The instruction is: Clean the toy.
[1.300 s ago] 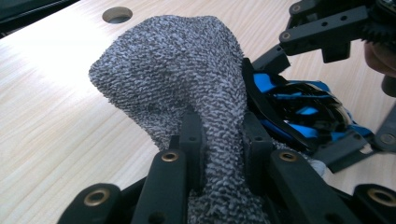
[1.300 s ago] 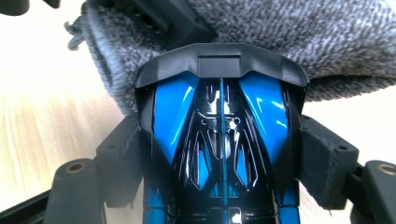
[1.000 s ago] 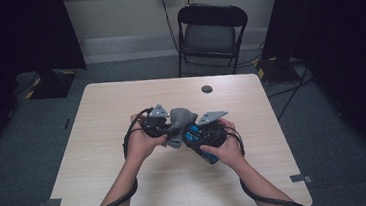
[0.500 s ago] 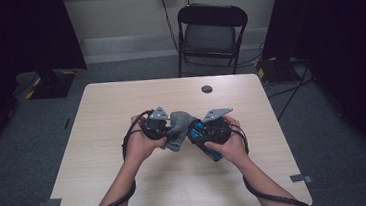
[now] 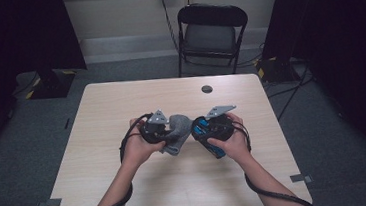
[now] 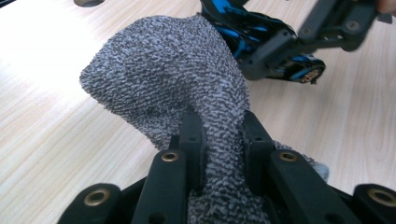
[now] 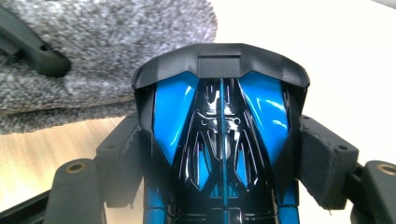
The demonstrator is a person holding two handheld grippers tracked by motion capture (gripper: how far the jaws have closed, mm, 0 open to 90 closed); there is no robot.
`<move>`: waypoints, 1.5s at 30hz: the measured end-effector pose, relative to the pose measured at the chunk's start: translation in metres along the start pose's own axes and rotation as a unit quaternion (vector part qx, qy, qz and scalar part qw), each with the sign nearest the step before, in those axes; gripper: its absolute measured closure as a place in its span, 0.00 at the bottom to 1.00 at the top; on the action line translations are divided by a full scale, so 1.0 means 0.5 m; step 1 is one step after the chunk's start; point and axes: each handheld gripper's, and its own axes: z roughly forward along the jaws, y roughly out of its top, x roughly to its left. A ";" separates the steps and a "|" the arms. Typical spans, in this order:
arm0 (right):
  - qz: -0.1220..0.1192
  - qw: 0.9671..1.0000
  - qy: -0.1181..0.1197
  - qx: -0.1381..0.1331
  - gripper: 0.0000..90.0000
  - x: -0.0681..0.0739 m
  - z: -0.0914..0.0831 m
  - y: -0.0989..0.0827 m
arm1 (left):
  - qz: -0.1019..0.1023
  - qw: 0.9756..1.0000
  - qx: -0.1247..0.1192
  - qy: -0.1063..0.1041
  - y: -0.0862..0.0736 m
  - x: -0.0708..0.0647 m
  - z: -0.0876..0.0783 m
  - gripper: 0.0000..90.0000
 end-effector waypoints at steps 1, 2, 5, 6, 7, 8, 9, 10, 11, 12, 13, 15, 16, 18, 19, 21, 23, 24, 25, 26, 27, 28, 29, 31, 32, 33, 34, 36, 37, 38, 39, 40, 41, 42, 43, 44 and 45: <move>0.002 1.000 -0.001 0.000 0.28 -0.001 0.000 0.000 | 0.001 1.000 -0.001 0.000 -0.001 -0.001 -0.001 0.83; 0.002 1.000 -0.001 0.000 0.28 -0.002 0.000 0.001 | 0.000 1.000 -0.003 0.001 -0.003 -0.003 -0.001 0.83; 0.003 1.000 -0.003 0.001 0.28 -0.004 0.000 0.002 | 0.001 1.000 -0.002 0.000 -0.008 -0.004 -0.002 0.83; 0.004 1.000 -0.004 0.000 0.28 -0.005 0.000 0.002 | 0.003 1.000 -0.002 -0.002 -0.010 -0.005 -0.003 0.83; 0.006 1.000 -0.005 0.000 0.28 -0.005 0.000 0.003 | 0.001 1.000 -0.003 -0.001 -0.012 -0.005 -0.003 0.83; 0.007 1.000 -0.006 0.000 0.28 -0.006 0.000 0.003 | 0.001 1.000 -0.003 -0.002 -0.015 -0.005 -0.005 0.83; 0.008 1.000 -0.006 -0.001 0.28 -0.007 0.000 0.003 | 0.001 1.000 -0.004 -0.002 -0.017 -0.005 -0.005 0.83; 0.009 1.000 -0.005 -0.001 0.28 -0.007 0.000 0.004 | 0.000 1.000 -0.004 -0.002 -0.019 -0.005 -0.007 0.83; 0.009 1.000 -0.007 -0.002 0.28 -0.008 0.000 0.004 | 0.000 1.000 -0.003 -0.003 -0.021 -0.006 -0.008 0.83; 0.008 1.000 -0.007 -0.001 0.28 -0.008 0.000 0.006 | 0.000 1.000 -0.003 -0.001 -0.023 -0.006 -0.009 0.83; 0.009 1.000 -0.007 -0.001 0.28 -0.008 0.000 0.006 | 0.000 1.000 -0.004 -0.002 -0.025 -0.006 -0.011 0.83; 0.009 1.000 -0.008 -0.001 0.28 -0.010 0.001 0.008 | -0.003 1.000 -0.006 -0.004 -0.030 -0.006 -0.014 0.83; 0.012 1.000 -0.010 -0.002 0.28 -0.011 0.001 0.008 | -0.003 1.000 -0.006 -0.005 -0.033 -0.005 -0.016 0.83; 0.014 1.000 -0.010 -0.002 0.28 -0.012 0.002 0.008 | -0.004 1.000 -0.005 -0.005 -0.039 -0.004 -0.018 0.83; 0.014 1.000 -0.012 -0.003 0.28 -0.012 0.003 0.009 | -0.004 1.000 -0.004 -0.006 -0.042 -0.003 -0.020 0.83; 0.015 1.000 -0.011 -0.003 0.28 -0.013 0.004 0.009 | -0.006 1.000 -0.006 -0.006 -0.049 -0.003 -0.023 0.83; 0.016 1.000 -0.014 -0.002 0.28 -0.014 0.004 0.009 | -0.006 1.000 -0.004 -0.004 -0.055 -0.002 -0.027 0.83; 0.017 1.000 -0.013 -0.002 0.28 -0.015 0.005 0.009 | -0.007 1.000 -0.004 -0.003 -0.058 -0.002 -0.029 0.83; 0.017 1.000 -0.014 -0.002 0.28 -0.016 0.005 0.008 | -0.007 1.000 -0.003 -0.002 -0.061 -0.001 -0.031 0.83; 0.018 1.000 -0.014 -0.002 0.28 -0.016 0.005 0.008 | -0.009 1.000 -0.004 -0.001 -0.065 0.000 -0.033 0.83; 0.019 1.000 -0.014 -0.003 0.28 -0.018 0.004 0.007 | -0.008 1.000 -0.002 0.000 -0.068 0.001 -0.036 0.83; 0.020 1.000 -0.014 -0.004 0.28 -0.018 0.004 0.007 | -0.009 1.000 -0.001 0.000 -0.071 0.002 -0.038 0.83; 0.019 1.000 -0.013 -0.004 0.28 -0.018 0.004 0.006 | -0.009 1.000 -0.001 0.004 -0.074 0.004 -0.040 0.83; 0.017 1.000 -0.013 -0.003 0.28 -0.017 0.003 0.005 | -0.015 1.000 -0.001 0.010 -0.079 0.008 -0.045 0.83; 0.017 1.000 -0.010 -0.003 0.28 -0.016 0.002 0.005 | -0.017 1.000 -0.002 0.013 -0.082 0.011 -0.046 0.83; 0.015 1.000 -0.010 -0.003 0.28 -0.014 0.002 0.004 | -0.021 1.000 -0.004 0.015 -0.084 0.014 -0.048 0.83; 0.012 1.000 -0.008 -0.003 0.28 -0.013 0.002 0.004 | -0.022 1.000 -0.006 0.018 -0.086 0.017 -0.049 0.83; 0.011 1.000 -0.007 -0.003 0.28 -0.010 0.001 0.004 | -0.029 0.999 -0.009 0.022 -0.087 0.022 -0.051 0.83; 0.010 1.000 -0.004 -0.004 0.28 -0.008 0.001 0.004 | -0.036 0.999 -0.011 0.022 -0.087 0.024 -0.051 0.83; 0.010 1.000 -0.002 -0.003 0.28 -0.007 0.001 0.003 | -0.035 0.999 -0.011 0.023 -0.086 0.025 -0.051 0.83; 0.009 1.000 -0.001 -0.003 0.28 -0.005 0.001 0.003 | -0.034 0.999 -0.010 0.026 -0.085 0.027 -0.051 0.83; 0.007 1.000 0.001 -0.003 0.28 -0.003 0.002 0.003 | -0.035 0.999 -0.011 0.028 -0.083 0.029 -0.051 0.83; 0.006 1.000 0.002 -0.004 0.28 0.001 0.002 0.002 | -0.035 0.999 -0.012 0.029 -0.080 0.031 -0.051 0.83; 0.004 1.000 0.004 -0.004 0.28 0.004 0.002 0.002 | -0.035 0.999 -0.012 0.033 -0.077 0.034 -0.051 0.83; 0.003 1.000 0.007 -0.004 0.28 0.006 0.002 0.002 | -0.035 0.999 -0.014 0.035 -0.074 0.036 -0.051 0.83; 0.002 1.000 0.009 -0.003 0.28 0.009 0.002 0.001 | -0.038 0.998 -0.016 0.037 -0.071 0.038 -0.052 0.83; 0.000 1.000 0.010 -0.004 0.28 0.012 0.002 0.001 | -0.038 0.998 -0.016 0.039 -0.067 0.042 -0.052 0.83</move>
